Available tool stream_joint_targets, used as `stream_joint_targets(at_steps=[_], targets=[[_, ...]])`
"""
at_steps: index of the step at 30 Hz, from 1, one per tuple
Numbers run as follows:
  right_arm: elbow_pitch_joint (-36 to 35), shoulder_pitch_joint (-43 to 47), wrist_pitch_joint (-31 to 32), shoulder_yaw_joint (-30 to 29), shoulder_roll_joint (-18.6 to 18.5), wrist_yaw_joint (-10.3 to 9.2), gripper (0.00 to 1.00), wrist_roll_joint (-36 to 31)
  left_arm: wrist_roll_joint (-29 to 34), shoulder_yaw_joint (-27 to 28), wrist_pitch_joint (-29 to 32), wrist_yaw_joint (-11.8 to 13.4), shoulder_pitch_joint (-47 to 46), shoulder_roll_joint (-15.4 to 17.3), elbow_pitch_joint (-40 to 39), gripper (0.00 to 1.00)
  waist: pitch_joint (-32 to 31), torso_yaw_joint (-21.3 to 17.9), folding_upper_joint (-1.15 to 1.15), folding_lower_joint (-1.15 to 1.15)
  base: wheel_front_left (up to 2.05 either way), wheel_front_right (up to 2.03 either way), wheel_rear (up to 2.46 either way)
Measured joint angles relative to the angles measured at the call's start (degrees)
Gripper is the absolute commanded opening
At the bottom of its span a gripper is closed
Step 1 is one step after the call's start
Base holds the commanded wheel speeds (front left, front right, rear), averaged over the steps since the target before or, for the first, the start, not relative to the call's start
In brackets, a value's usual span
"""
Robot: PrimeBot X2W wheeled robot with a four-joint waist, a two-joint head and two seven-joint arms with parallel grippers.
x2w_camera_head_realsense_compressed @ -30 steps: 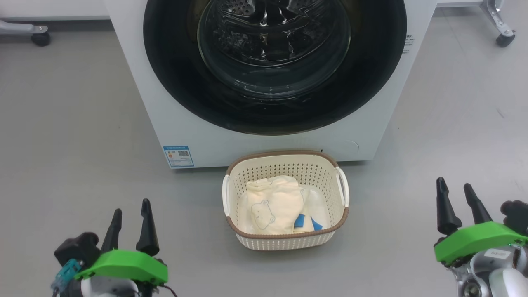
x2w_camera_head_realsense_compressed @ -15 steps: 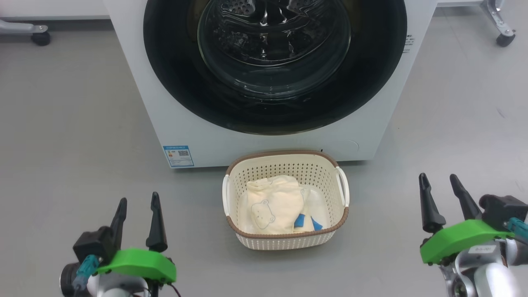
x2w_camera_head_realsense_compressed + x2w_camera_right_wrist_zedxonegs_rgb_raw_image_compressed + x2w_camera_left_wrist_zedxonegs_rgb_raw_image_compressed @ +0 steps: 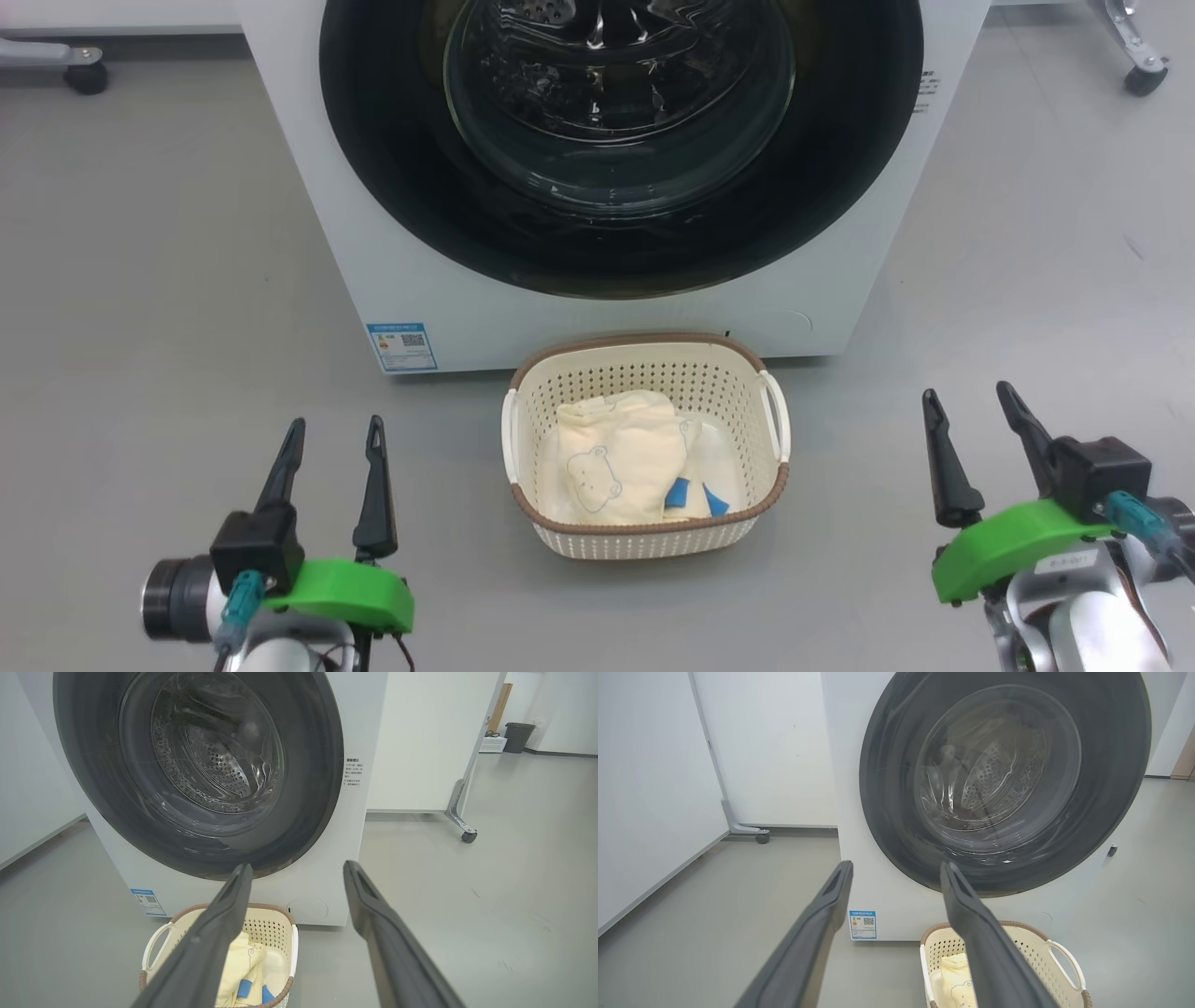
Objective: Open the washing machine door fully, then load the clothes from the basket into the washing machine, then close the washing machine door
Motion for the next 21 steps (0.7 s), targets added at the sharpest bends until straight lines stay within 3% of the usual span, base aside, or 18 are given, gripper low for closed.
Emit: stream_joint_targets(at_steps=[6,21], targets=[[-0.4,0.0,-0.8,0.7,0.0,0.00,1.00,-3.5,3.6,-0.4,-0.7,0.4,-1.0,0.1,-0.1,1.00,0.4,0.1,0.00,0.00,0.00,0.00,0.00],[-0.3,-0.4,-1.2,0.4,0.0,0.00,1.00,-3.7,3.6,-0.3,-0.7,0.8,-1.0,0.1,-0.1,1.00,0.7,0.0,0.00,0.00,0.00,0.00,0.00]])
